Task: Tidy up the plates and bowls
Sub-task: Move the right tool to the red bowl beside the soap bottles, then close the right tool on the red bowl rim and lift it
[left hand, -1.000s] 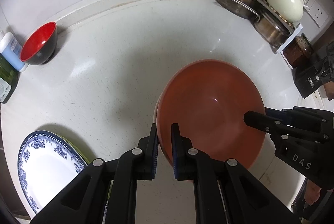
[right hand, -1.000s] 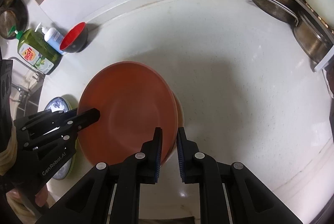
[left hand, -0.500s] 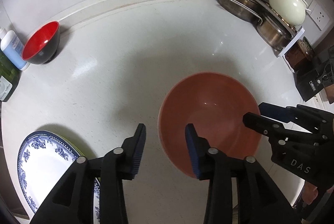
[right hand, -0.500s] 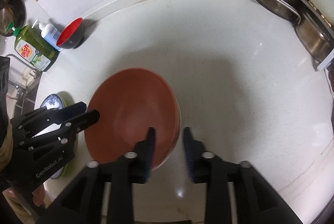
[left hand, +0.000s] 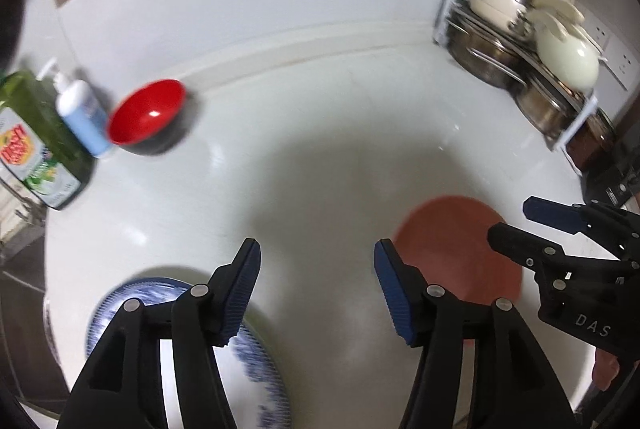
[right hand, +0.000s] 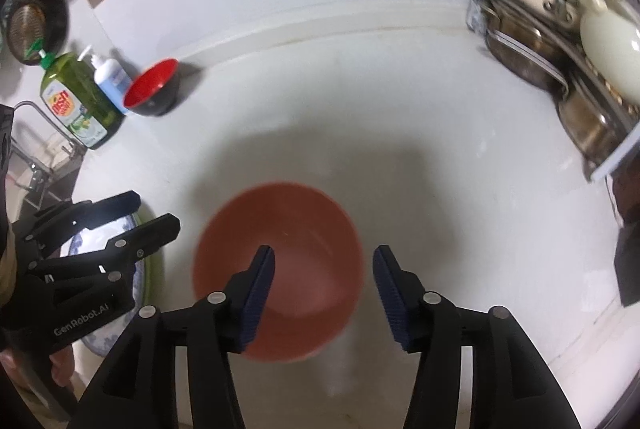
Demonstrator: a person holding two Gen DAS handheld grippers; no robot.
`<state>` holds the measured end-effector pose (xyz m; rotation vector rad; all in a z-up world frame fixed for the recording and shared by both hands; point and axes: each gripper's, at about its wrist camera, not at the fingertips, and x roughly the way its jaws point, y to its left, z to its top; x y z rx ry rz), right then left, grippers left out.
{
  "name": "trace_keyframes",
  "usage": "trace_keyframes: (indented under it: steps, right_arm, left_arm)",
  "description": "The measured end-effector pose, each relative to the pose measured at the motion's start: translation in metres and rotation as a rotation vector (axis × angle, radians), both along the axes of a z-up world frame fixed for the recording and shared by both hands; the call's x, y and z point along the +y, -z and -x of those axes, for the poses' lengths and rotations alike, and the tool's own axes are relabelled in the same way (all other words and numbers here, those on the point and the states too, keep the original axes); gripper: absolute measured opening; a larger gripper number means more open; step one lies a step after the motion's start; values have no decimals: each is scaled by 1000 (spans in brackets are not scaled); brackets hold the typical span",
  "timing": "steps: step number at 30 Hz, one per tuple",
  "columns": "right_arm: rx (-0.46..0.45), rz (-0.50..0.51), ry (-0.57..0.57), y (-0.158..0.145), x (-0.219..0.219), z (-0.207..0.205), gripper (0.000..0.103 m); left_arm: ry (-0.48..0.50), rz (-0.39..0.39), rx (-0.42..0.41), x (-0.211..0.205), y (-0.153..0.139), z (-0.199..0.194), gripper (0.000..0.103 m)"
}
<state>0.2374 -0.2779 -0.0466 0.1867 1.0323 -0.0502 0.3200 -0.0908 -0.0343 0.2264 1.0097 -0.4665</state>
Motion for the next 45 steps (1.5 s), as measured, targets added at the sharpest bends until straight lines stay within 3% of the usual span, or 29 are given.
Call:
trace_keyframes:
  steps: [8,26,35,45]
  right_arm:
    - [-83,-1,-60,-21,34,-30,53]
    - [-115,14,-203,-48,110,-143,53]
    - [-116,36,-267,-44,143,-195,53]
    - [-39,-42,-274,-15,155,-252,53]
  left_arm:
    - [-71,-14,-51,44,-15,-30,72]
    - [-228,-80,-114,135,-35,-116,73]
    - [-270,-98,-102,155,-22,-159,72]
    - [-285,-114,-75,153,14,-205,72]
